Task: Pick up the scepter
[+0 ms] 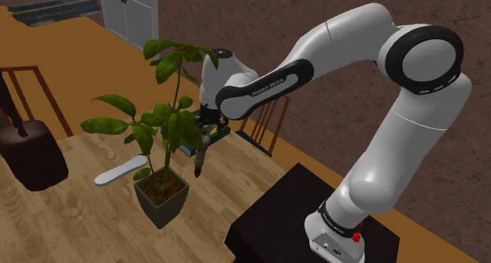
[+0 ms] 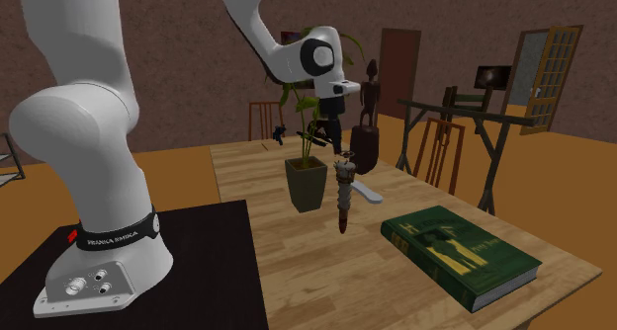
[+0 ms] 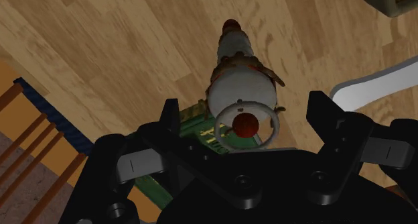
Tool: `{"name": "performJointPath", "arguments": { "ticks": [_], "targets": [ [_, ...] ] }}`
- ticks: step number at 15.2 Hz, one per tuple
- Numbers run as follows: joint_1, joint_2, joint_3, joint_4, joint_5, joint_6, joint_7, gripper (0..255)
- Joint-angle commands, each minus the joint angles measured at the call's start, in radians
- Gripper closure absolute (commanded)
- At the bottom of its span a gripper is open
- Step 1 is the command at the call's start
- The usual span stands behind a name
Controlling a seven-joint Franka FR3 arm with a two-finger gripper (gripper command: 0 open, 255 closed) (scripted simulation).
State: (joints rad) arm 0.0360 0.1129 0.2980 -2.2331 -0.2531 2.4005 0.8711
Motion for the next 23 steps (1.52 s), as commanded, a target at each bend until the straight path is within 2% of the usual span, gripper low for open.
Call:
{"name": "performJointPath", "arguments": {
  "ticks": [1, 9, 10, 19, 23],
  "targets": [
    [0.008, 0.047, -0.003, 0.017, -0.030, 0.026, 0.036, 0],
    [0.018, 0.113, -0.019, 0.003, -0.083, 0.099, 0.081, 0],
    [0.017, 0.113, -0.020, 0.001, -0.083, 0.100, 0.080, 255],
    [0.018, 0.113, -0.019, 0.003, -0.083, 0.099, 0.081, 255],
    [0.011, 0.072, -0.008, 0.010, -0.050, 0.055, 0.053, 255]
  ]
}}
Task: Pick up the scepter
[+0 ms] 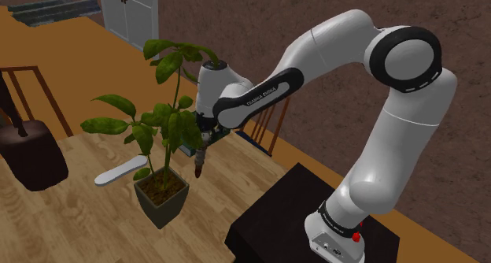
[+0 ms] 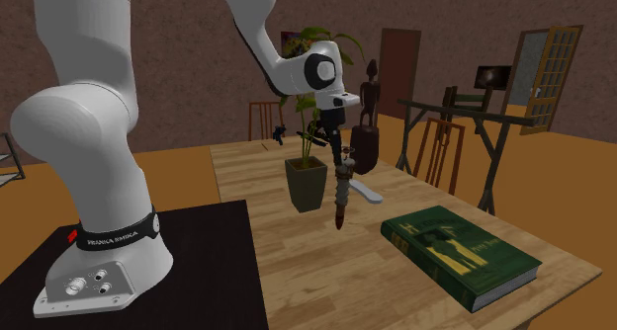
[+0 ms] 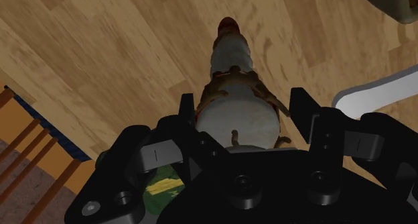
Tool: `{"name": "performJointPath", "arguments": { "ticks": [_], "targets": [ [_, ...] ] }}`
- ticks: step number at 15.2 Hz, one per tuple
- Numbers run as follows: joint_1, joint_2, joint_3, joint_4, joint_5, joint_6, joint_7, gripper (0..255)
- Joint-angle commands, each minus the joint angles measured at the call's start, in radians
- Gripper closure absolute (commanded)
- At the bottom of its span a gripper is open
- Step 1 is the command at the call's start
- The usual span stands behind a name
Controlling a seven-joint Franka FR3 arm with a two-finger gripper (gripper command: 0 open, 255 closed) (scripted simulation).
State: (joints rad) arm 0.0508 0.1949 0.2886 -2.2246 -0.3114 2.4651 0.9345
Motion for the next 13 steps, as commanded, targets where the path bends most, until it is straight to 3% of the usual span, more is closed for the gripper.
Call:
{"name": "performJointPath", "arguments": {
  "ticks": [1, 13],
  "targets": [
    [-0.005, -0.020, 0.004, 0.004, 0.016, -0.021, -0.017, 255],
    [-0.013, -0.110, 0.018, 0.043, 0.085, -0.139, -0.078, 255]
  ]
}}
